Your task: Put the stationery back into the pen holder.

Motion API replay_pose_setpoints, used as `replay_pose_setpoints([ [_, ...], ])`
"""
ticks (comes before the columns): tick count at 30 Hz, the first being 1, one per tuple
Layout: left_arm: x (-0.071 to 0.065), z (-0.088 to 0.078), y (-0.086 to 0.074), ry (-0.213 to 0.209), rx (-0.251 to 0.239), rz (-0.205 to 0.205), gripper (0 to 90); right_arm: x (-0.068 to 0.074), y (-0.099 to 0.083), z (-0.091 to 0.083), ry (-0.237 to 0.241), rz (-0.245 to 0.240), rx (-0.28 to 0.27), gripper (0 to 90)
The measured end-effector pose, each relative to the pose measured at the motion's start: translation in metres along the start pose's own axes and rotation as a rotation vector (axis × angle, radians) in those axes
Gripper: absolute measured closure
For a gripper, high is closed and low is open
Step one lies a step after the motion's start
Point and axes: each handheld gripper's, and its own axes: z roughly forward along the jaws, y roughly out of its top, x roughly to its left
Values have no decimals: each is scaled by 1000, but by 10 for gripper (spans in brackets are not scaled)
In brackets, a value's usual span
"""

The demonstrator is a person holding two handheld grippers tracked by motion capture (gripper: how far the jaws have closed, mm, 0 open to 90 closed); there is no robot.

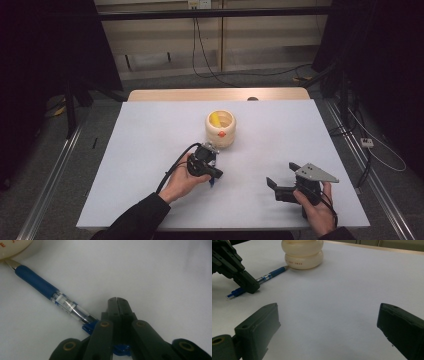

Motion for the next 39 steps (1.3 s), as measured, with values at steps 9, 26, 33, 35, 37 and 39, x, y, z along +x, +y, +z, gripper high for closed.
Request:
replay_pose_setpoints([
  [9,0,-7,-4,-7,49,4,900,0,0,0,-2,3,0,41],
  [26,6,-24,-20,5,71,-15,900,0,0,0,-4,3,0,41],
  [33,8,-30,-24,28,96,18,900,0,0,0,-2,1,-1,41],
  [35,10,-32,-25,34,106,25,900,0,0,0,-3,1,-1,40],
  [37,10,-33,-26,41,99,10,900,0,0,0,-2,1,-1,41],
  [39,12,-35,-27,45,108,19,900,0,0,0,-2,1,-1,41],
])
